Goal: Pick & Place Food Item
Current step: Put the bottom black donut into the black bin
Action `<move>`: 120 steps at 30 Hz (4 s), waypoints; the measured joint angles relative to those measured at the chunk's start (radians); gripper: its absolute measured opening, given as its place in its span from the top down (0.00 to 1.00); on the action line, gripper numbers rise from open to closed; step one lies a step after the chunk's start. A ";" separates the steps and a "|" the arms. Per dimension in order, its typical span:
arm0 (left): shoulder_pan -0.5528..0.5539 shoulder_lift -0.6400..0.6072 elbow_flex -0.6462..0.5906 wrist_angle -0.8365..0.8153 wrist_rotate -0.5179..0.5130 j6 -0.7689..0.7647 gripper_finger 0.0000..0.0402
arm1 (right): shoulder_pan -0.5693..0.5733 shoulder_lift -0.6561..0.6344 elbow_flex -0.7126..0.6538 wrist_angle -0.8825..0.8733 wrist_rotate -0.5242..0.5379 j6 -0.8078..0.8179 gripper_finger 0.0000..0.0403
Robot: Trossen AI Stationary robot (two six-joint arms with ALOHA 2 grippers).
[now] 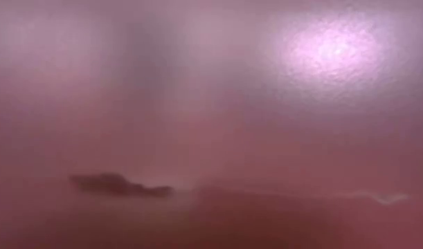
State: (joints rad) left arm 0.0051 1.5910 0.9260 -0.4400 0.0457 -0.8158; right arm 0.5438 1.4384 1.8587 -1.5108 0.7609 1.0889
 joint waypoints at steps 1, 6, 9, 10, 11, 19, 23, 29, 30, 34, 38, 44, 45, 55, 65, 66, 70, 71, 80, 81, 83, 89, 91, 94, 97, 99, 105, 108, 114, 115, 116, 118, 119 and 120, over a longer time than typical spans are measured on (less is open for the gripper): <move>0.000 0.008 0.000 0.012 0.002 0.000 0.40 | 0.000 0.000 0.000 0.000 0.000 0.000 0.50; -0.008 0.039 0.000 0.074 0.009 0.024 0.37 | 0.005 0.000 0.000 0.000 0.000 0.001 0.50; -0.017 0.064 0.000 0.072 0.011 0.028 0.37 | 0.014 0.000 0.000 0.000 0.000 0.003 0.50; -0.020 0.072 0.000 0.075 0.011 0.033 0.37 | 0.017 0.000 0.000 0.000 0.000 0.009 0.50; -0.024 0.079 0.000 0.073 0.011 0.041 0.37 | 0.019 0.000 0.000 -0.002 0.000 0.012 0.50; -0.039 0.115 0.002 0.094 -0.017 0.060 0.40 | 0.025 0.000 0.000 -0.009 0.001 0.027 0.50; -0.039 0.126 0.001 0.105 -0.020 0.059 0.43 | 0.026 0.000 0.000 -0.011 0.001 0.030 0.50; -0.039 0.134 0.002 0.131 -0.023 0.053 0.49 | 0.026 0.000 0.000 -0.012 0.001 0.030 0.50; -0.039 0.134 0.002 0.130 -0.023 0.053 0.50 | 0.026 0.000 0.000 -0.013 0.002 0.030 0.50; -0.039 0.134 0.002 0.135 -0.030 0.051 0.56 | 0.026 0.000 0.000 -0.015 0.004 0.030 0.50; -0.037 0.134 0.002 0.135 -0.039 0.048 0.63 | 0.026 0.000 0.000 -0.018 0.004 0.030 0.50; -0.037 0.134 0.002 0.135 -0.040 0.049 0.74 | 0.026 0.000 0.000 -0.023 0.004 0.030 0.50; -0.037 0.134 0.002 0.135 -0.042 0.048 0.75 | 0.026 0.000 0.000 -0.023 0.004 0.030 0.50; -0.011 0.094 0.002 0.173 -0.037 0.042 0.85 | 0.033 0.000 0.000 -0.023 0.004 0.030 0.50; 0.091 -0.151 0.002 -0.014 0.033 0.076 0.86 | 0.058 0.000 0.000 -0.042 0.006 0.064 0.50; 0.104 -0.185 0.002 -0.067 0.057 0.077 0.86 | 0.060 0.000 0.000 -0.043 0.006 0.065 0.50; 0.143 -0.315 0.002 -0.286 0.131 0.085 0.86 | 0.065 0.000 0.000 -0.052 0.008 0.072 0.50; 0.148 -0.347 0.002 -0.336 0.145 0.085 0.86 | 0.066 0.000 0.000 -0.052 0.011 0.072 0.50; 0.133 -0.563 0.002 -0.685 0.172 -0.003 0.86 | 0.071 0.000 0.000 -0.053 0.027 0.074 0.50; 0.131 -0.575 0.002 -0.717 0.168 -0.004 0.86 | 0.071 0.000 0.000 -0.053 0.027 0.072 0.50; 0.124 -0.589 0.002 -0.754 0.135 0.032 0.86 | 0.071 0.000 0.000 -0.053 0.032 0.067 0.50; 0.082 -0.594 0.001 -0.794 -0.056 0.229 0.86 | 0.071 0.000 0.000 -0.053 0.043 0.070 0.50; 0.070 -0.584 0.001 -0.779 -0.105 0.251 0.86 | 0.071 0.000 0.000 -0.053 0.045 0.083 0.50; 0.058 -0.569 -0.003 -0.772 -0.129 0.265 0.86 | 0.071 0.000 0.000 -0.053 0.045 0.109 0.50; 0.035 -0.557 -0.033 -0.766 -0.133 0.267 0.86 | 0.071 0.000 0.000 -0.053 0.045 0.118 0.50; 0.010 -0.554 -0.059 -0.747 -0.143 0.266 0.86 | 0.071 0.000 0.000 -0.053 0.046 0.125 0.50; -0.104 -0.555 -0.148 -0.666 -0.175 0.261 0.86 | 0.071 0.000 0.000 -0.061 0.050 0.153 0.50; -0.176 -0.560 -0.174 -0.624 -0.247 0.259 0.86 | 0.071 0.000 0.000 -0.061 0.051 0.169 0.50; -0.282 -0.560 -0.177 -0.608 -0.426 0.258 0.86 | 0.071 0.000 0.000 -0.061 0.050 0.195 0.50; -0.291 -0.560 -0.177 -0.609 -0.441 0.255 0.86 | 0.071 0.000 0.000 -0.061 0.050 0.199 0.50; -0.299 -0.560 -0.178 -0.612 -0.456 0.247 0.86 | 0.071 0.000 0.000 -0.061 0.050 0.204 0.50; -0.311 -0.560 -0.194 -0.608 -0.473 0.224 0.86 | 0.071 0.000 0.000 -0.060 0.050 0.211 0.50; -0.317 -0.560 -0.209 -0.604 -0.471 0.207 0.86 | 0.071 0.000 0.000 -0.060 0.050 0.213 0.50; -0.325 -0.560 -0.226 -0.595 -0.464 0.191 0.86 | 0.071 0.000 0.000 -0.061 0.050 0.214 0.50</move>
State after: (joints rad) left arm -0.3197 1.0309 0.7004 -1.0353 -0.4185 -0.6243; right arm 0.6147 1.4384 1.8591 -1.5715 0.8104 1.3025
